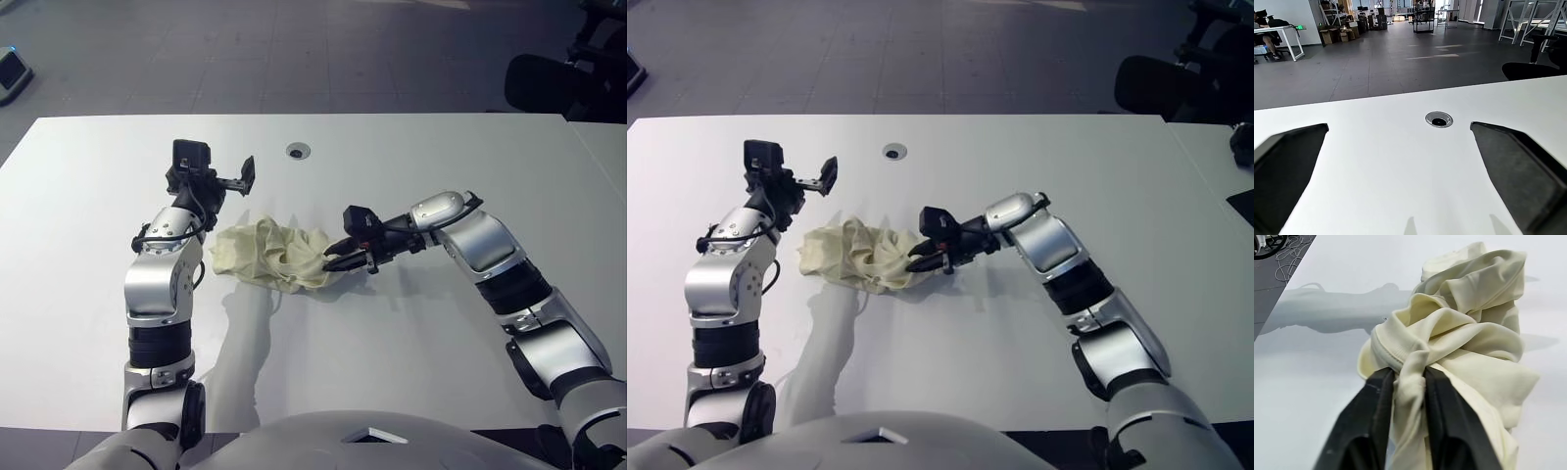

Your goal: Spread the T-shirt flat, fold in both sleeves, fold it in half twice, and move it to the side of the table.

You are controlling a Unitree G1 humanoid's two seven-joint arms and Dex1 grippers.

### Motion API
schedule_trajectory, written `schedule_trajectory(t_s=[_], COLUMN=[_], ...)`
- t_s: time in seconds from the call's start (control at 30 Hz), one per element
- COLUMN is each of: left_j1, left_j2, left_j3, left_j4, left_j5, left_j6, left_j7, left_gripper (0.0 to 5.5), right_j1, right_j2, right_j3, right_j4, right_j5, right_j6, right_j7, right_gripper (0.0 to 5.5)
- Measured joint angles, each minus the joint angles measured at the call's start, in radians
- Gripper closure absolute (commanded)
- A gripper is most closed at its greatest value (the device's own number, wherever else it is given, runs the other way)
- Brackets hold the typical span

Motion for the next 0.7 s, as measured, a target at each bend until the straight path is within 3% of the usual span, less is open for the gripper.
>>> schedule_trajectory(t_s=[0.1,0.33,0.5,0.7], left_j1=[0.0,-0.017,-0.074,-0.086], left_j2=[0.011,0.079,0.249,0.411], left_j3=[0.0,-0.01,-0.074,-0.256], left_j4=[0.0,0.008,0.067,0.072], left_j5=[0.0,0.001,-0.003,-0.03], left_j6=[0.0,-0.006,-0.097,-0.256], left_j7=[-0.007,-0.08,-0.321,-0.727], left_gripper=[0.1,0.1,0.1,0.1], right_j1=[0.0,0.0,0.019,0.026], right_j2=[-0.008,-0.089,-0.229,-0.242], right_j3=[-0.005,-0.044,-0.078,-0.112], right_j4=[-0.012,-0.051,-0.039,0.022], right_j5=[0.0,-0.002,-0.064,-0.09], right_j6=[0.007,0.003,-0.109,-0.167], right_j7=[0.002,0.02,0.046,0.008], right_gripper=[5.43,5.44,5.44,5.44])
